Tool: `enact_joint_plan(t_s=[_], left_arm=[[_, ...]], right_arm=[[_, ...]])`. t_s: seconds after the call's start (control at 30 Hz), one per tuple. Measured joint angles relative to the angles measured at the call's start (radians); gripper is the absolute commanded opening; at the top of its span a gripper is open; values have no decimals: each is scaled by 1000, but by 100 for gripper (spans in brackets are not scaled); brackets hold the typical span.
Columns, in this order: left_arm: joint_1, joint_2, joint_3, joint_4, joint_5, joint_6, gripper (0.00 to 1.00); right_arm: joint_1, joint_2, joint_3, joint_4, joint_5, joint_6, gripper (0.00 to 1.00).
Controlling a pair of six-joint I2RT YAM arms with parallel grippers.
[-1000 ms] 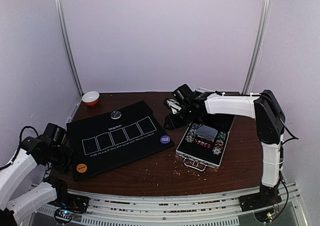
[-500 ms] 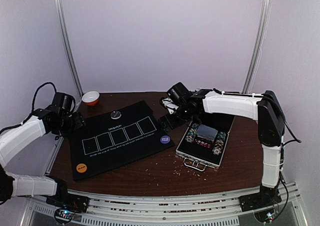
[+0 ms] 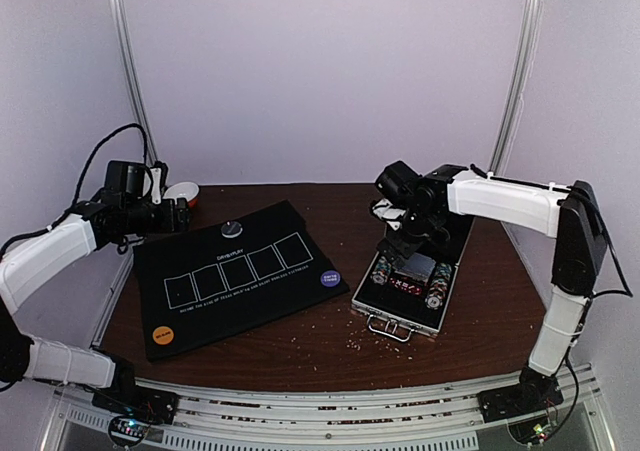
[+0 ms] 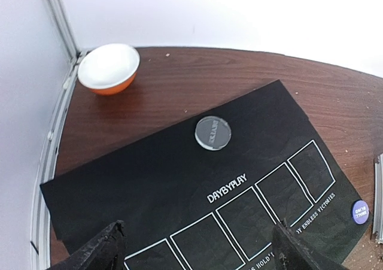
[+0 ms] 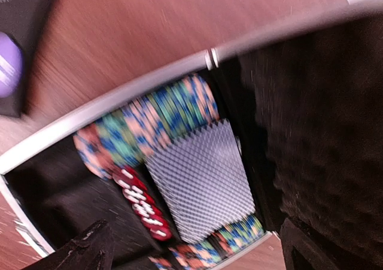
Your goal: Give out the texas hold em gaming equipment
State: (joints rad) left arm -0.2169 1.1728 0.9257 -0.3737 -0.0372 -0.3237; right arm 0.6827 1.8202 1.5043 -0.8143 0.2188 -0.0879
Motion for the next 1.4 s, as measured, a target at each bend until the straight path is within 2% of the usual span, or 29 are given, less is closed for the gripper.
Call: enact_joint_plan(t_s=[0.17, 0.3, 0.43, 0.6, 0.87, 1.4], left_arm=[[0, 0, -27, 66, 60, 45, 87], [0, 0, -60, 116, 99, 46, 87], [0, 3, -87, 165, 117, 43, 87], [0, 24, -126, 239, 122, 30, 87], [0, 37, -156, 298, 124, 29, 87], [0, 37, -168, 313, 128, 29, 87]], right_arm=[[-9, 22, -26, -45, 97, -40, 99], [-9, 32, -24, -55, 135, -45, 91], [-3, 40, -22, -48, 71, -64, 90], [32, 40, -27, 42, -26, -94, 89], [49, 136, 15, 85, -36, -103, 76], [63, 215, 67, 82, -32, -112, 58]])
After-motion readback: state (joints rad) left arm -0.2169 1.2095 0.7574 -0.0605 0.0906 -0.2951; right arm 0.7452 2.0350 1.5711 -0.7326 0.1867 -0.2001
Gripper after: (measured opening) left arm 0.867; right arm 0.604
